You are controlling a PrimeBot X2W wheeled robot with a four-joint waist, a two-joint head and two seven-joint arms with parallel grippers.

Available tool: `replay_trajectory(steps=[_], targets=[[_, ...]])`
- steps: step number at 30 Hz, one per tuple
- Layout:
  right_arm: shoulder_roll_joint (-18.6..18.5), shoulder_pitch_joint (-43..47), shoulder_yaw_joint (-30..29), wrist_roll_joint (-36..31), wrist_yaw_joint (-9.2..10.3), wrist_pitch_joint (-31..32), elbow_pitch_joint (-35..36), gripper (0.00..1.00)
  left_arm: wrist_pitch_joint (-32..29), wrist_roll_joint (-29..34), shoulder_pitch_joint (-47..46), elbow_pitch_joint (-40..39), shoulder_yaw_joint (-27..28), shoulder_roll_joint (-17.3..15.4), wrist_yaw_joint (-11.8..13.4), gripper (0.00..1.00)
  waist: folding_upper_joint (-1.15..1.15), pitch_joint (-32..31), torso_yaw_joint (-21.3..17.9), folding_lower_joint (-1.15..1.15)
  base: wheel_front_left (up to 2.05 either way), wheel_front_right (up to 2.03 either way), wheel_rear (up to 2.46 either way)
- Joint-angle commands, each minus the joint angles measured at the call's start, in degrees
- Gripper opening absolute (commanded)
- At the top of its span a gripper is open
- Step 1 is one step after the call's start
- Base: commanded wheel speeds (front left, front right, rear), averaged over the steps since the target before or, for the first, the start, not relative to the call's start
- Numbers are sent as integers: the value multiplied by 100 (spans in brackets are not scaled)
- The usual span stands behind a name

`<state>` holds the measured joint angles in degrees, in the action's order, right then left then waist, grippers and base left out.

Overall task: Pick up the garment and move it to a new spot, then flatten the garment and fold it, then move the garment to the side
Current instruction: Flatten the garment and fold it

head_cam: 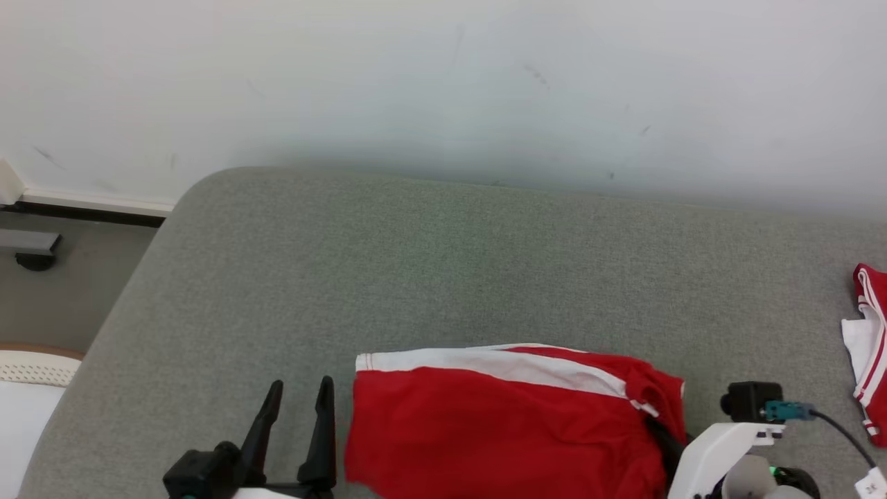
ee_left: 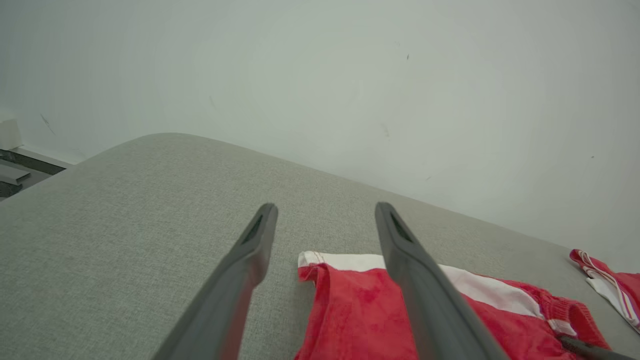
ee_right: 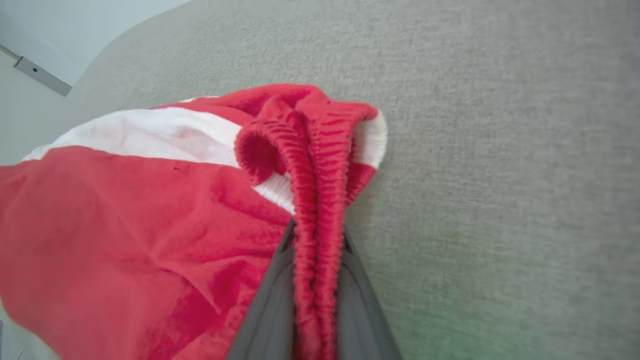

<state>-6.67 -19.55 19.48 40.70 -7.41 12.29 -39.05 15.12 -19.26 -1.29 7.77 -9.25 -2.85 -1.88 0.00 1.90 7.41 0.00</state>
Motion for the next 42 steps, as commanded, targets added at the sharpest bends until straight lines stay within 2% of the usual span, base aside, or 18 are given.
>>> replay_trajectory(steps=[1,9,12,18,26,35,42], targets=[[-251,-2,-72,111,-5,53,100,0,-4,-44,7,-6,23,-16,32,100,0,-27,-36,0,0,0,0],[-958,246,-582,621,-5,492,726,0,-4,-70,73,-139,34,-16,102,100,0,-87,-263,0,0,0,0],[-972,391,-862,932,-6,709,1026,0,-4,-89,76,-148,19,-17,113,100,0,-99,-309,0,0,0,0],[-557,689,-1365,1794,-6,1298,1739,0,-3,-84,101,-104,-11,-17,86,100,0,-173,-289,0,0,0,0],[158,789,-1653,2231,-6,1733,2194,0,-3,-61,81,-25,-102,-17,59,100,0,-254,-42,0,0,0,0],[376,575,-1454,2451,-6,1816,1878,0,-3,-99,28,-24,-194,-16,57,100,0,-280,356,0,0,0,0],[371,295,-801,2907,-6,1509,1408,0,-3,-150,-5,-51,-266,-16,95,100,0,-246,695,0,0,0,0]])
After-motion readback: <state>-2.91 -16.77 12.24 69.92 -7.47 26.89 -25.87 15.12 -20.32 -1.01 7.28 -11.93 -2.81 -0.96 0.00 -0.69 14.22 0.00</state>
